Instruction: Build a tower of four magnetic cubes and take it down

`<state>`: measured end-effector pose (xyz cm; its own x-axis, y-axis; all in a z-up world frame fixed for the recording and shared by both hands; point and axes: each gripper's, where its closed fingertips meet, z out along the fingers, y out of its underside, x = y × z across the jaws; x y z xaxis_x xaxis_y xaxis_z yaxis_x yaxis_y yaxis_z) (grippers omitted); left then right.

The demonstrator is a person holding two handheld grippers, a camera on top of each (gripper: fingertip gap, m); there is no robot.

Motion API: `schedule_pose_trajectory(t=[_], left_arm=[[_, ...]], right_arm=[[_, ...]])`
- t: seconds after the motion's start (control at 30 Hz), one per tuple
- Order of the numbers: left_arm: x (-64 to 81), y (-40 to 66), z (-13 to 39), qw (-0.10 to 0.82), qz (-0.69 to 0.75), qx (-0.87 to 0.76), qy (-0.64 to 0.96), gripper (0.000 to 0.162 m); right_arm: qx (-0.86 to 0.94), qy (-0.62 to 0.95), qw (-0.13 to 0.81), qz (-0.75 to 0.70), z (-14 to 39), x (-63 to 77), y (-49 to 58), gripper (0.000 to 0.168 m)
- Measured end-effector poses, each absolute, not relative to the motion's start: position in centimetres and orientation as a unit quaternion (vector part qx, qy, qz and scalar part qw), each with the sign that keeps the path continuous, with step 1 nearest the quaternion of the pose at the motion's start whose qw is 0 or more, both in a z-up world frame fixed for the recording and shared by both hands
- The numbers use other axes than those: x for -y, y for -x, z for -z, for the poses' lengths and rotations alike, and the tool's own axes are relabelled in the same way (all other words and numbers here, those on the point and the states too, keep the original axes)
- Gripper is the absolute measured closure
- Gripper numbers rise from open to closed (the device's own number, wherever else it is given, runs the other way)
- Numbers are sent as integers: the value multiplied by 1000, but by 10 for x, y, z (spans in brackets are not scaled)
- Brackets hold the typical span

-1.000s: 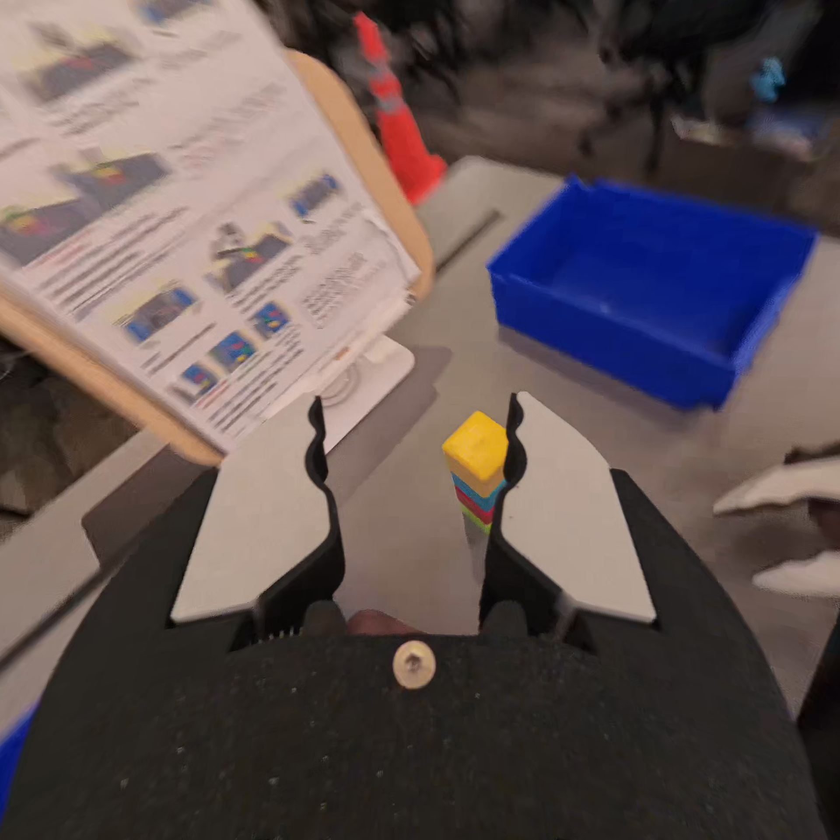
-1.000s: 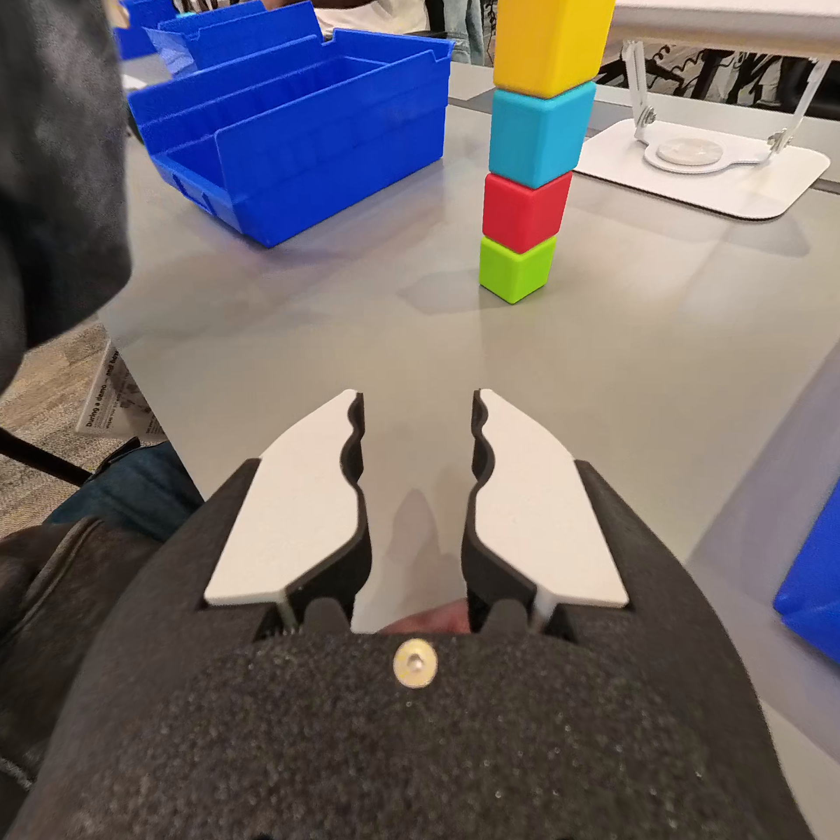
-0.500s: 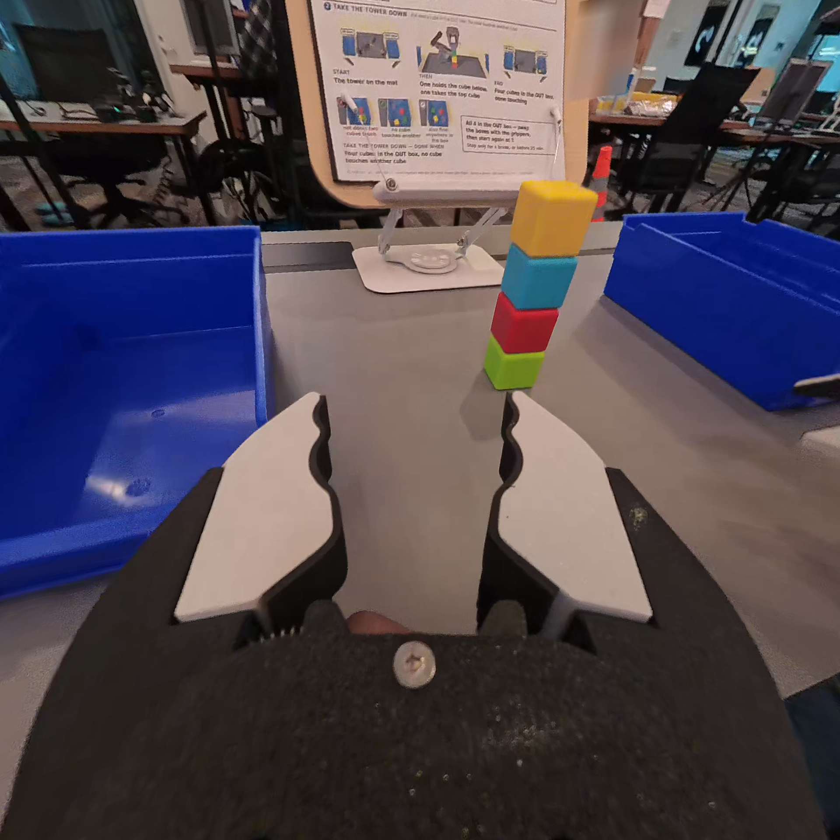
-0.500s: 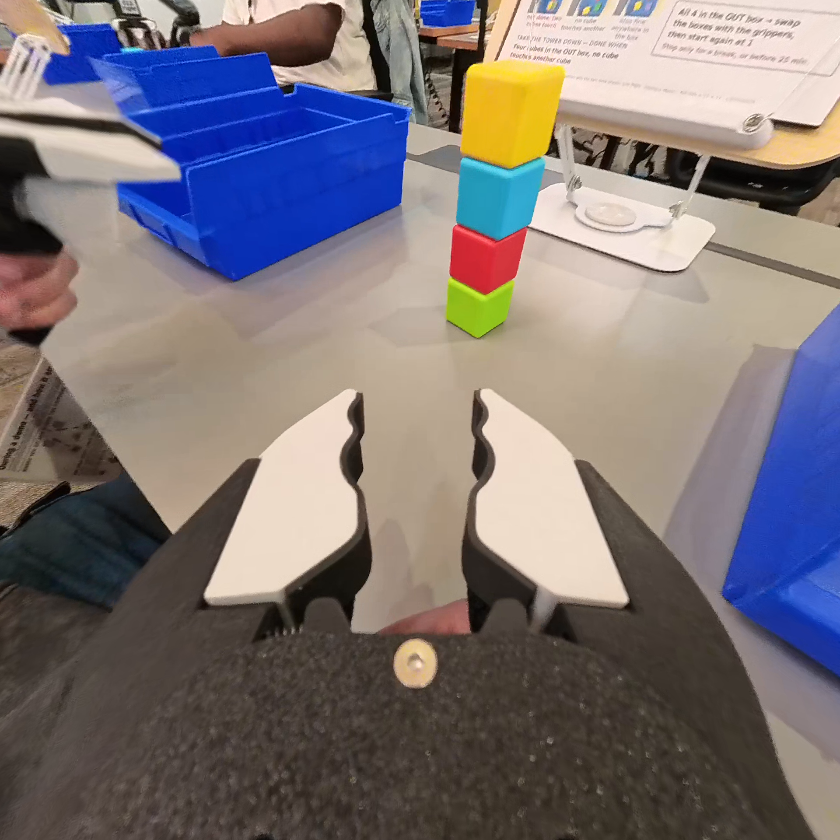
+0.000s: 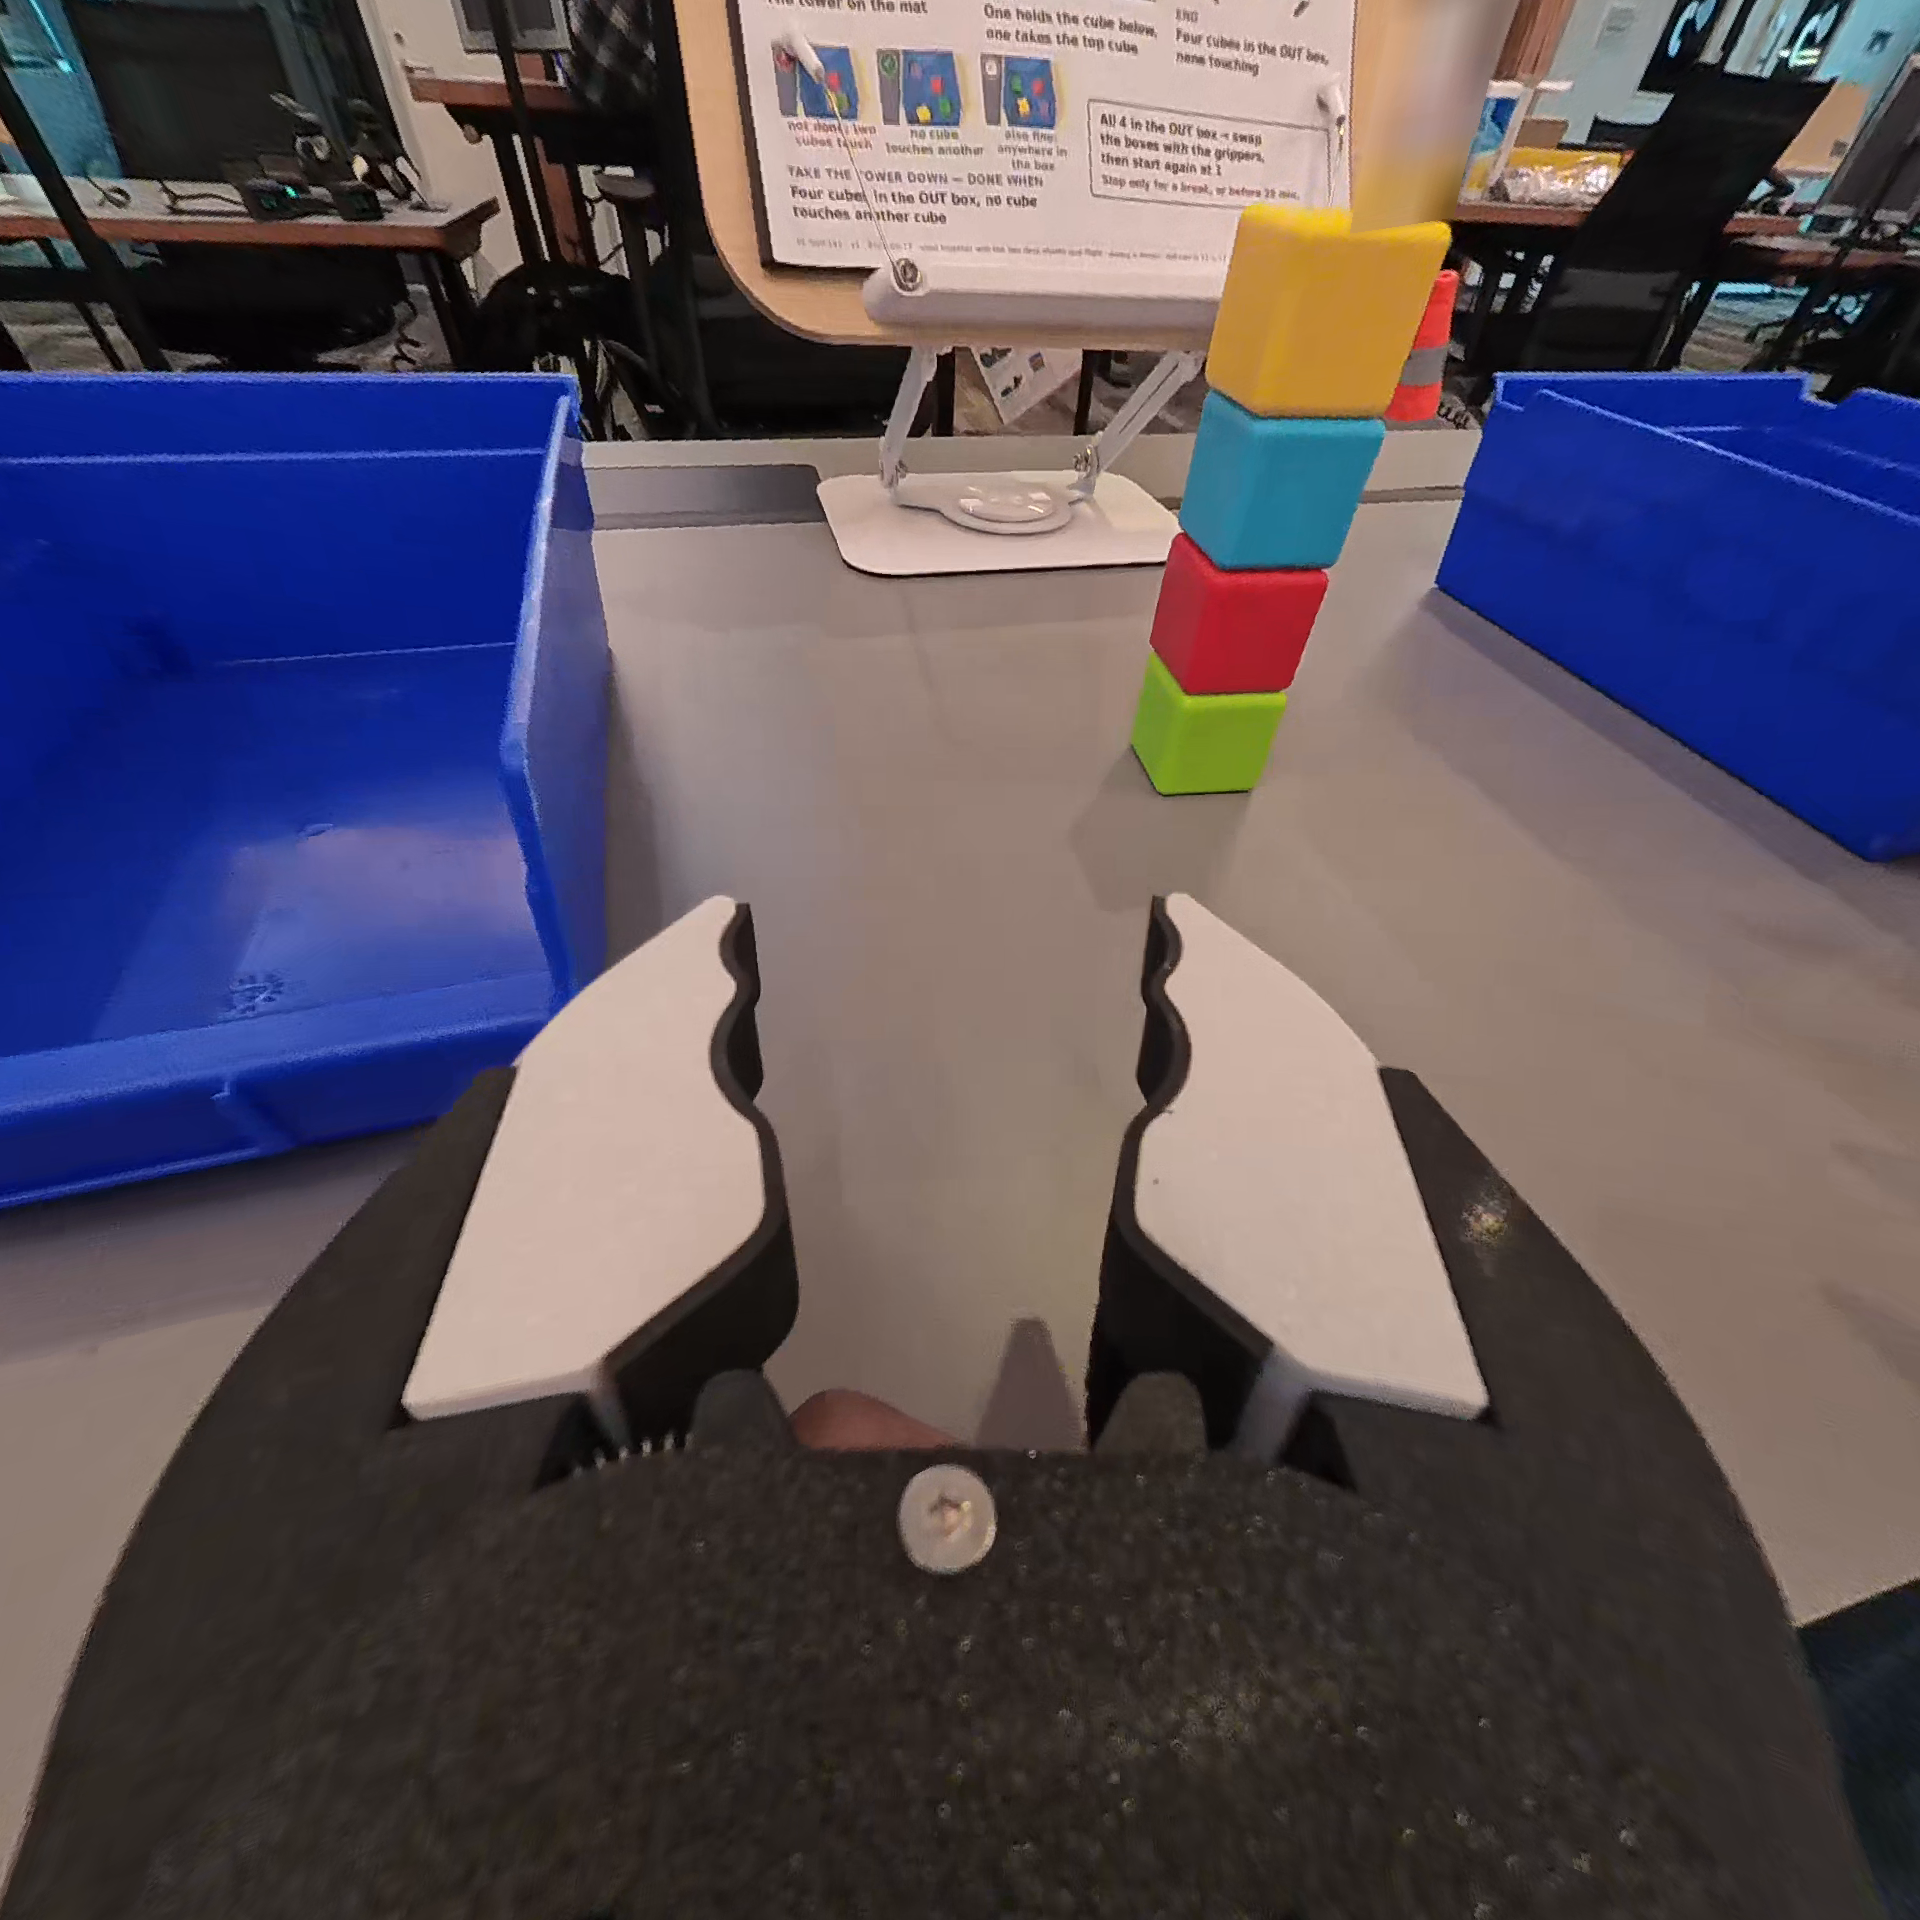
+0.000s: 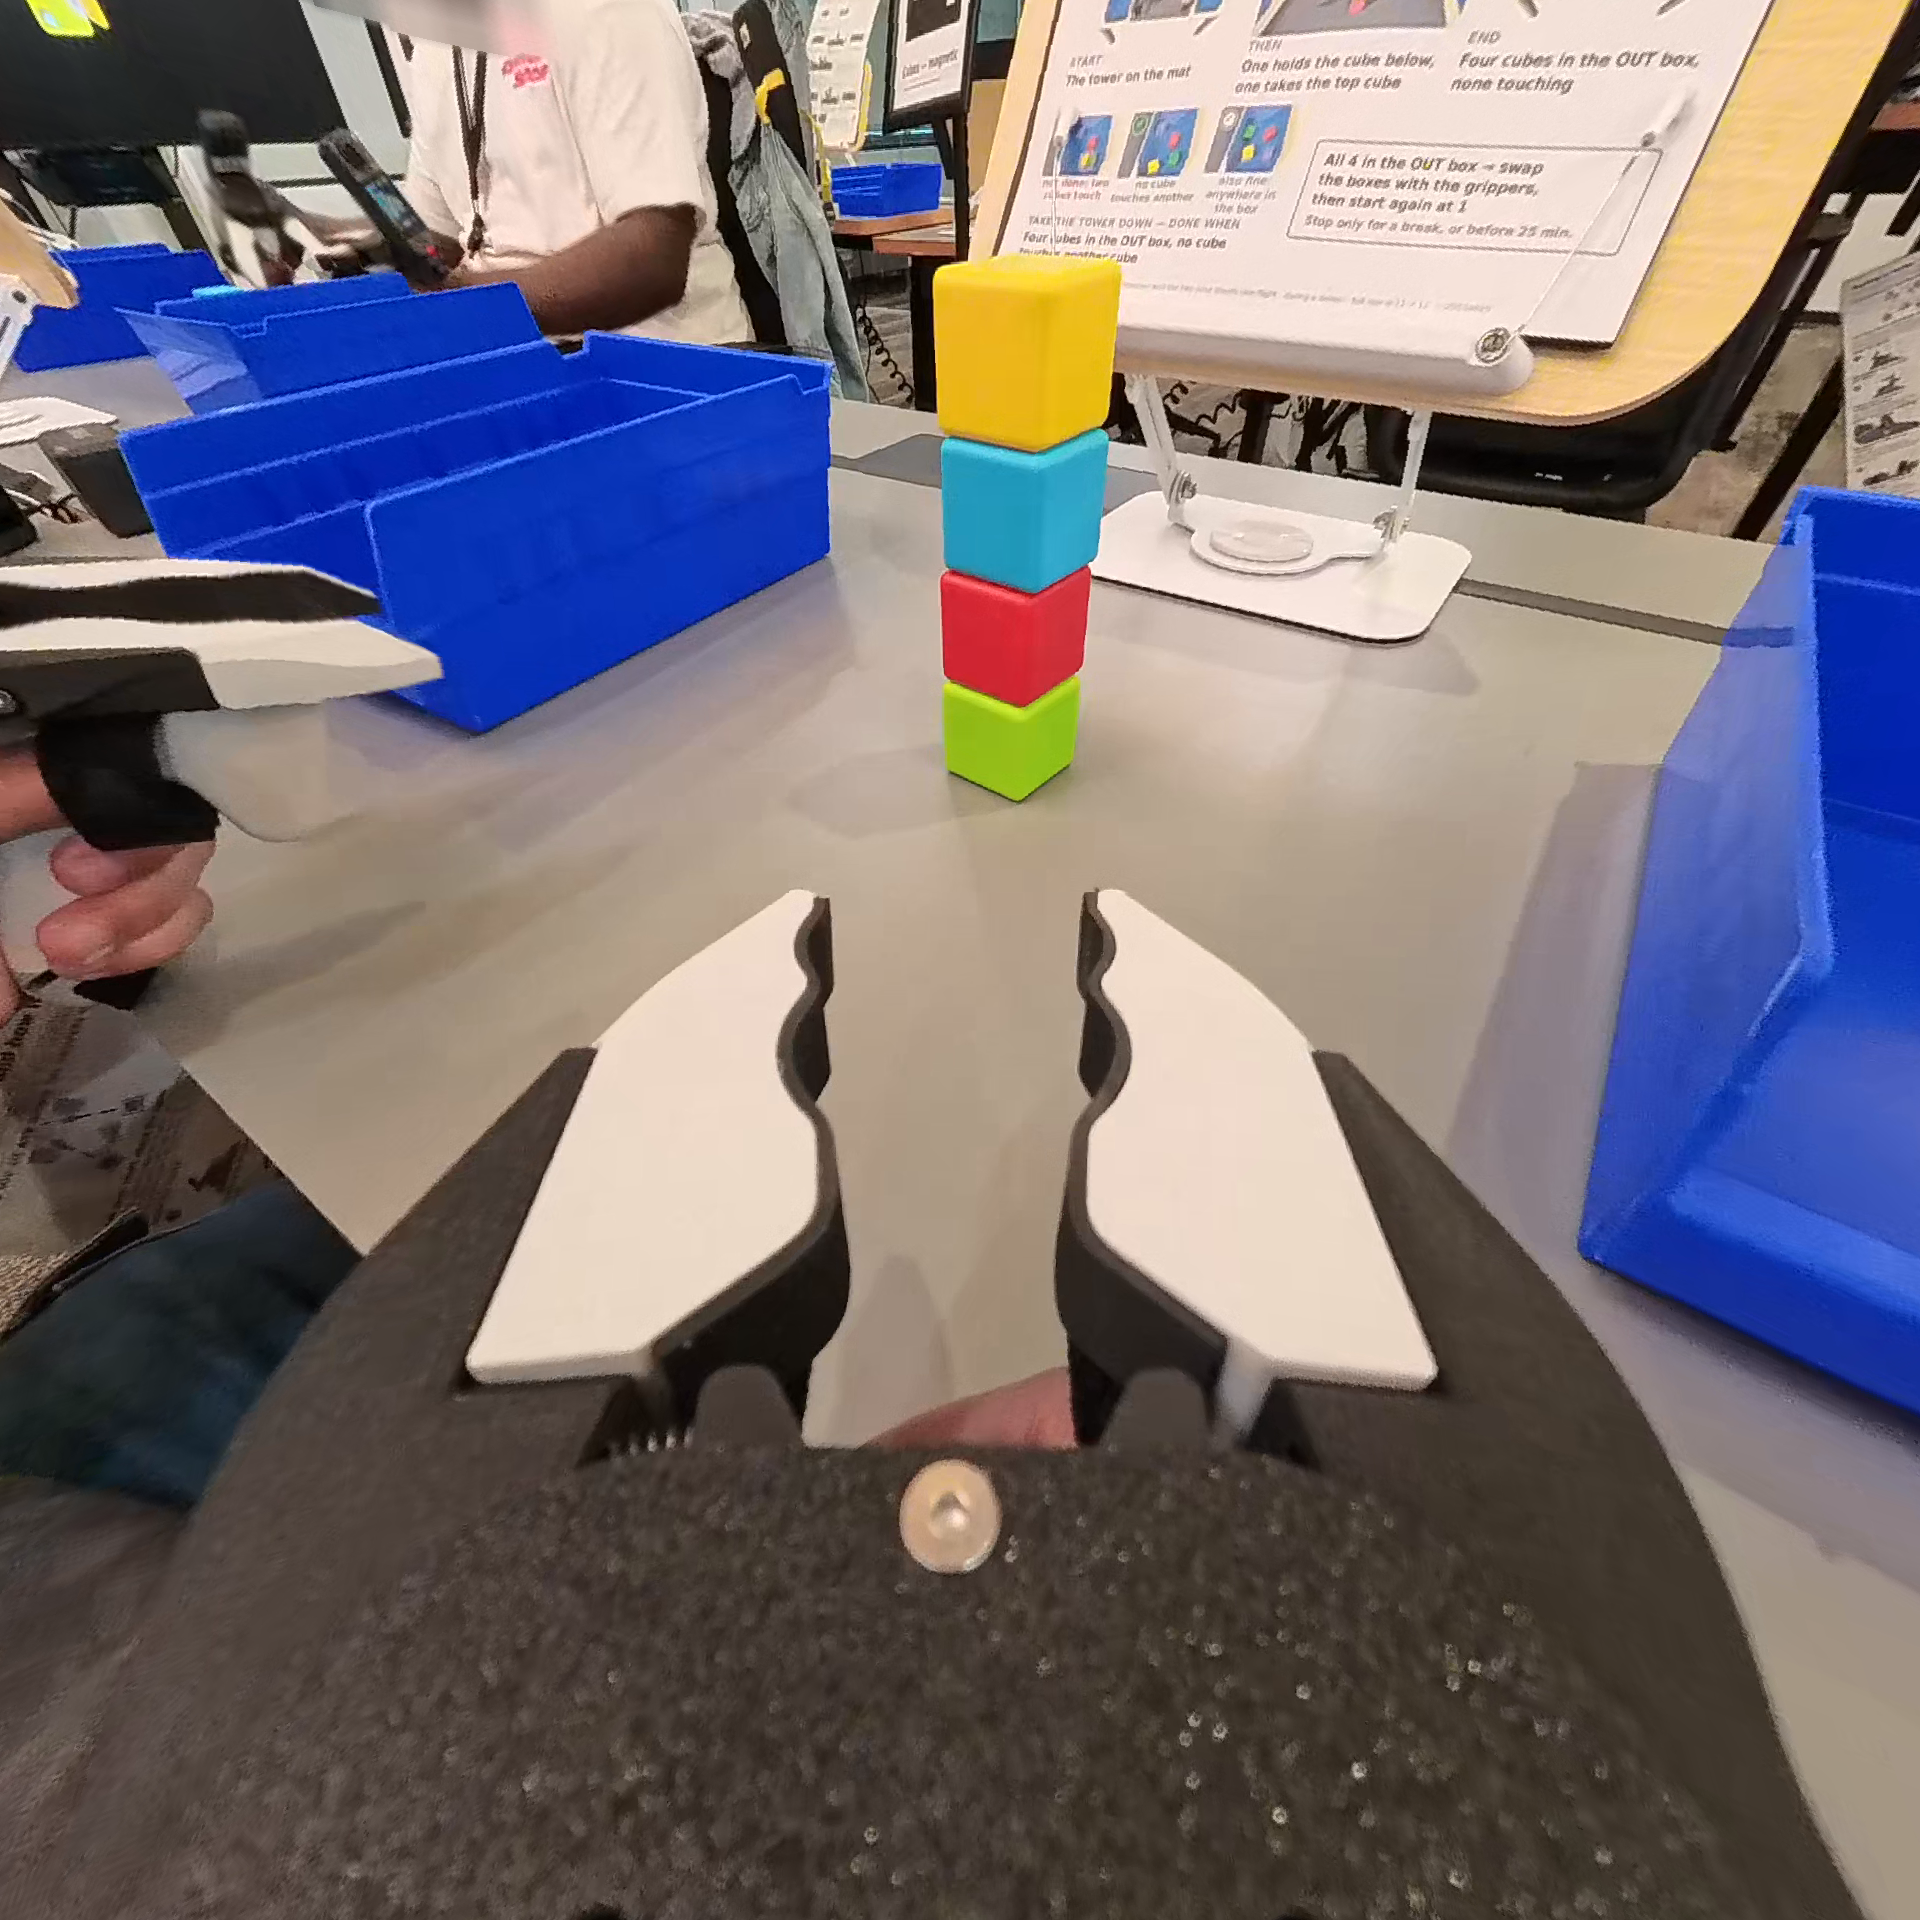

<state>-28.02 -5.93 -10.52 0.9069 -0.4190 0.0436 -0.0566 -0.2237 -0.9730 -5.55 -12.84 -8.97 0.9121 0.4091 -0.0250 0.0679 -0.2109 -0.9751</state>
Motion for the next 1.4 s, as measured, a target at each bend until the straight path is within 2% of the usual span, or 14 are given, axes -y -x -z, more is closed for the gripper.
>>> schedule_pose_trajectory(t=[0.57, 0.83, 0.97, 1.4], left_arm=[[66, 258, 114, 574, 164, -216, 773, 91], [48, 200, 88, 521, 274, -347, 730, 91], [14, 167, 97, 479, 291, -414, 717, 90], [-56, 121, 69, 503, 423, -431, 618, 91]], right_arm=[[168, 771, 601, -126, 91, 128, 53, 123], [170, 775, 596, -126, 91, 129, 49, 123], [173, 777, 593, -126, 92, 126, 48, 123], [191, 778, 580, -146, 94, 124, 51, 123]])
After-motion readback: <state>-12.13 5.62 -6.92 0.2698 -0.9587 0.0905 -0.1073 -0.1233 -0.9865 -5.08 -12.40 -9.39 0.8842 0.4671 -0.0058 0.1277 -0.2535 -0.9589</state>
